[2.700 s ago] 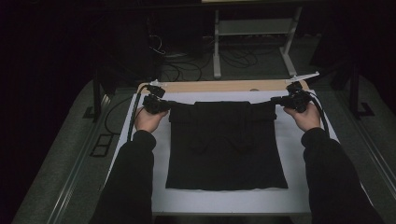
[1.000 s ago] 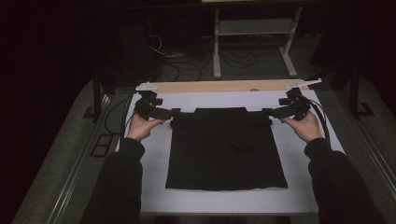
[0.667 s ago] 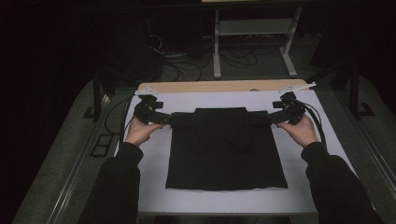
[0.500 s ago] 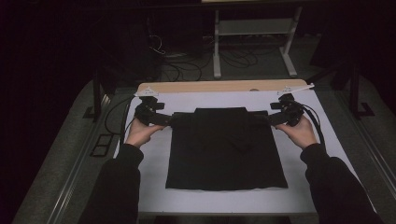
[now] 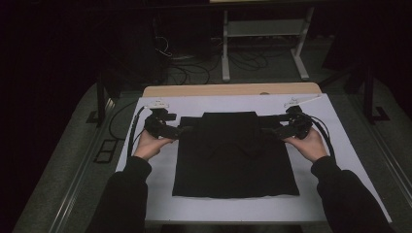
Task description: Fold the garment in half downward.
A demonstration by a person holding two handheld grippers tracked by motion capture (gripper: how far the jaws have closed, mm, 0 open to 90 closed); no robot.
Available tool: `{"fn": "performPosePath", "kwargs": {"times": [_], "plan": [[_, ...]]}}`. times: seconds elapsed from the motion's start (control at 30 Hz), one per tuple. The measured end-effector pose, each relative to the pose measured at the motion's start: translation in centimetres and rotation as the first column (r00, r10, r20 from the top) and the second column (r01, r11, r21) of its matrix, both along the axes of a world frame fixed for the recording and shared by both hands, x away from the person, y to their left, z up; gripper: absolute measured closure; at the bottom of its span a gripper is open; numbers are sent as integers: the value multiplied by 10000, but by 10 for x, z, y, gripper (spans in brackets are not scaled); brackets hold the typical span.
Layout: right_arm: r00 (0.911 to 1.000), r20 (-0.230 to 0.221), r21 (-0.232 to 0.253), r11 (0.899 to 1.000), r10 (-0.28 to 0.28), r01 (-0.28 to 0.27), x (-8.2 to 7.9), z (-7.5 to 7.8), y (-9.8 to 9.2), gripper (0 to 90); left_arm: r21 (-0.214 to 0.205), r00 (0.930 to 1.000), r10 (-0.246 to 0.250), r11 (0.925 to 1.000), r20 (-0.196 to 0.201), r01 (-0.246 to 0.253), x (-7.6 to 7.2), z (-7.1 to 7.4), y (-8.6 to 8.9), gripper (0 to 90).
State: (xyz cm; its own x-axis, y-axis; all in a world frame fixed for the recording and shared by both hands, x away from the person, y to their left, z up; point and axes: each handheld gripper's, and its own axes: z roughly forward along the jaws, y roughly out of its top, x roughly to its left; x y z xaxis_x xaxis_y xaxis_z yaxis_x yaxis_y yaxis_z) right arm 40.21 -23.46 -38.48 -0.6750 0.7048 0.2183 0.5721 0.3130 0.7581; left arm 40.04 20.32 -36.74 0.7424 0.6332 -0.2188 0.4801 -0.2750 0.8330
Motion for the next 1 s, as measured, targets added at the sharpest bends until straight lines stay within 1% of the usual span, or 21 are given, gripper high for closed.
{"fn": "performPosePath", "kwargs": {"times": [0.07,0.13,0.4,0.53,0.6,0.67,0.73,0.83,0.93,1.0], "plan": [[10000,-83,8,10000,35,-35,0,-3,1,0,18,10000,-25,10000,-47,25,0,-3,-2,0],[9998,-147,-98,9999,101,-103,-1,-6,3,0,14,9998,-91,10000,-174,91,0,-6,-5,0],[9984,-367,-168,9989,422,-428,-3,-16,13,0,72,9981,-299,9995,-532,303,0,-19,-13,0],[9972,-451,-234,9978,603,-614,-4,-19,17,0,-34,9975,-357,9994,-608,355,0,-25,-16,0],[9966,-472,-219,9974,672,-683,-5,-20,18,2,-23,9971,-382,9993,-664,381,0,-28,-18,0],[9954,-527,-149,9966,799,-808,-6,-22,19,32,-22,9963,-453,9990,-729,453,-1,-32,-19,0],[9946,-574,-139,9960,868,-877,-6,-23,20,39,-74,9955,-489,9988,-807,485,-2,-36,-21,0],[9927,-655,-110,9947,1012,-1021,-8,-26,22,80,-91,9923,-695,9976,-1024,689,-2,-42,-24,0],[9903,-710,-55,9927,1197,-1204,-9,-28,24,132,-85,9901,-805,9968,-1149,801,-4,-49,-27,0],[9894,-769,-85,9922,1233,-1243,-9,-30,25,137,-113,9894,-808,9967,-1205,800,-4,-53,-28,0]]}}
